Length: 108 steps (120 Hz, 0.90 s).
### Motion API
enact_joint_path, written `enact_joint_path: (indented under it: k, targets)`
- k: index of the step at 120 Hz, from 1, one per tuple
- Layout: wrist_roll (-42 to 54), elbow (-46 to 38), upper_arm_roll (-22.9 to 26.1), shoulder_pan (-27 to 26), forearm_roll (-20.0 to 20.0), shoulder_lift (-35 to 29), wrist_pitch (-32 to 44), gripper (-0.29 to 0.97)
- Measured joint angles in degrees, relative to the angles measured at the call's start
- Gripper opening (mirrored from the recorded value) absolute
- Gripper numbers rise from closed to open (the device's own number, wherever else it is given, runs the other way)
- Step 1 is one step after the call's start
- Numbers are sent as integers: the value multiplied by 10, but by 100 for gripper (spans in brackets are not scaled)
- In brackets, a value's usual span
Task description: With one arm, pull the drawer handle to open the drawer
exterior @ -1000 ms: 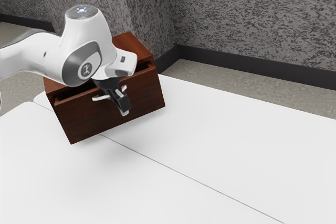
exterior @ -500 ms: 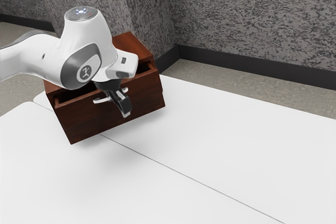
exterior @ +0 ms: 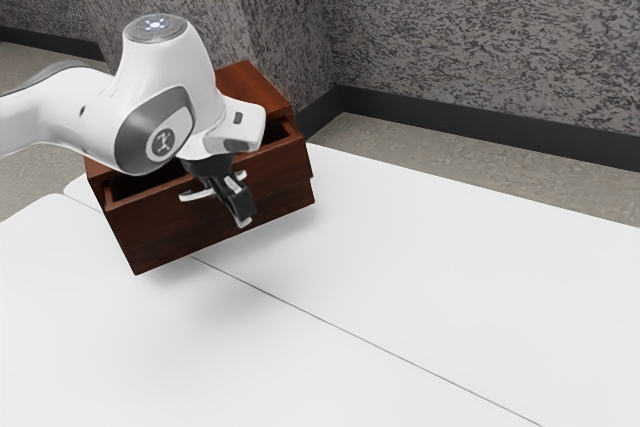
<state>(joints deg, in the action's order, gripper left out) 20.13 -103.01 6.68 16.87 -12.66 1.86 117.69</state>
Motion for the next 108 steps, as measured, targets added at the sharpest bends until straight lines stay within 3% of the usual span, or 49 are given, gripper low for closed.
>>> enact_joint_path:
  k: [23,64,108]
  targets:
    - [-9,-17,3,-5,0,-19,1,42]
    - [-22,-50,3,-21,-1,-43,12,50]
    - [-34,-69,2,-29,0,-61,19,45]
